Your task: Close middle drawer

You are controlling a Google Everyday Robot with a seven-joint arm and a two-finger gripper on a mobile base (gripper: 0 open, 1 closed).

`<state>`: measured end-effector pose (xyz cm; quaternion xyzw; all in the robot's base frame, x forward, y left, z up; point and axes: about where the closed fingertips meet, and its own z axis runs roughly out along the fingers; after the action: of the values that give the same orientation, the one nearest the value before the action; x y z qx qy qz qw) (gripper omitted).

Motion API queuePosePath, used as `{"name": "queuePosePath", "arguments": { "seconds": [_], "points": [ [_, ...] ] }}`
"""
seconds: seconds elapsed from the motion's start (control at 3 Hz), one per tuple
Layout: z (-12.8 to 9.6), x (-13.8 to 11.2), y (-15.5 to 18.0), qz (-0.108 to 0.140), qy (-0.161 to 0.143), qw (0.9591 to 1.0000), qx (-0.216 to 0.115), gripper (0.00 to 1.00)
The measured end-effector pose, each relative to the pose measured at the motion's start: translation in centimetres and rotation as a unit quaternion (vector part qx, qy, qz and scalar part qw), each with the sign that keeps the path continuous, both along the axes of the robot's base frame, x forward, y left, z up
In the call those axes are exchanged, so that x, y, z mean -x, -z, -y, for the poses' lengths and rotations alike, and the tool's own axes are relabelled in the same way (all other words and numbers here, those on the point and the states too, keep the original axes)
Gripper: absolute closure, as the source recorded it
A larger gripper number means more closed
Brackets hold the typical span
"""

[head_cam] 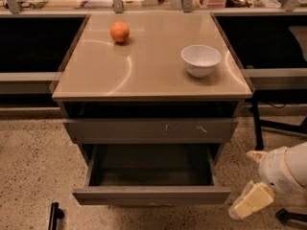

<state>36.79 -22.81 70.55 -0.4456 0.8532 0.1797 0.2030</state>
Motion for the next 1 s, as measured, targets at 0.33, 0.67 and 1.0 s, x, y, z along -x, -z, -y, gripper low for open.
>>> {"name": "queuePosePath", "arguments": {
  "seconds": [0.33,0.67,1.0],
  "points": [
    [-0.70,1.54,6.32,-0.055,0.007,0.9980,-0.028,0.19],
    [-0.80,1.69,7.02,-0.062,0.007,0.9975,-0.033,0.42],
    [-0.80,1.69,7.02,-0.062,0.007,0.9975,-0.033,0.65]
  ]
}}
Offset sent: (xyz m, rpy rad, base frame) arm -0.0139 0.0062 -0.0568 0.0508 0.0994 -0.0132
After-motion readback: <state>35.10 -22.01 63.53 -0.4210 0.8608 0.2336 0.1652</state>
